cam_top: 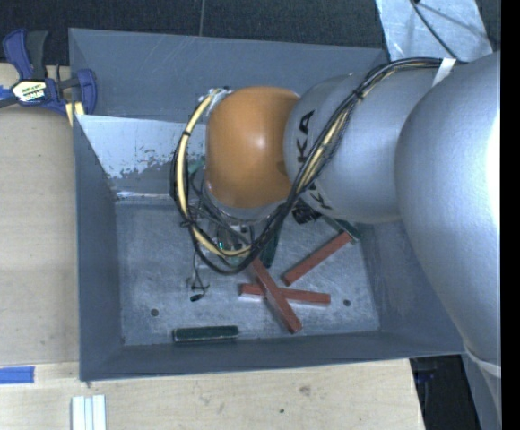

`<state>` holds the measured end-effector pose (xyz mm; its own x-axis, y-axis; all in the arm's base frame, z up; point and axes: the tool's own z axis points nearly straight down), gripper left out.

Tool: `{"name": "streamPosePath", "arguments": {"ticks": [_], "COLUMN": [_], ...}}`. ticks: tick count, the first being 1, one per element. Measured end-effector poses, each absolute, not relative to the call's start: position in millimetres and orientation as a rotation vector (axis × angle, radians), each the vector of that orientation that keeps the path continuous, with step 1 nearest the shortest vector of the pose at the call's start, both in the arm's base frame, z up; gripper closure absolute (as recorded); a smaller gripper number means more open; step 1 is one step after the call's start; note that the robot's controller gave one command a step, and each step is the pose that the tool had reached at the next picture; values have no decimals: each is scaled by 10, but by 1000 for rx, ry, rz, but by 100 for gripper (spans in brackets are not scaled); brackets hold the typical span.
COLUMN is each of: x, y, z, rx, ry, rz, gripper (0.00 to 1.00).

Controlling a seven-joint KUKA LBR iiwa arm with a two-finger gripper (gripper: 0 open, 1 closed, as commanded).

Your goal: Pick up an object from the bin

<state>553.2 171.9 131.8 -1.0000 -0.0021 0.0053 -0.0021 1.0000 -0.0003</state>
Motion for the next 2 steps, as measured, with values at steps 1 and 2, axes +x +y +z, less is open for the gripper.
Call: {"name": "streamPosePath", "arguments": {"ticks": [1, 2], "x": [5548, 5265], "y": [854, 490], "z": [1198, 744], "rx": [-177, 887], "ry": [-3138, -3013], "rz": [1, -1], "gripper": [0, 0]}}
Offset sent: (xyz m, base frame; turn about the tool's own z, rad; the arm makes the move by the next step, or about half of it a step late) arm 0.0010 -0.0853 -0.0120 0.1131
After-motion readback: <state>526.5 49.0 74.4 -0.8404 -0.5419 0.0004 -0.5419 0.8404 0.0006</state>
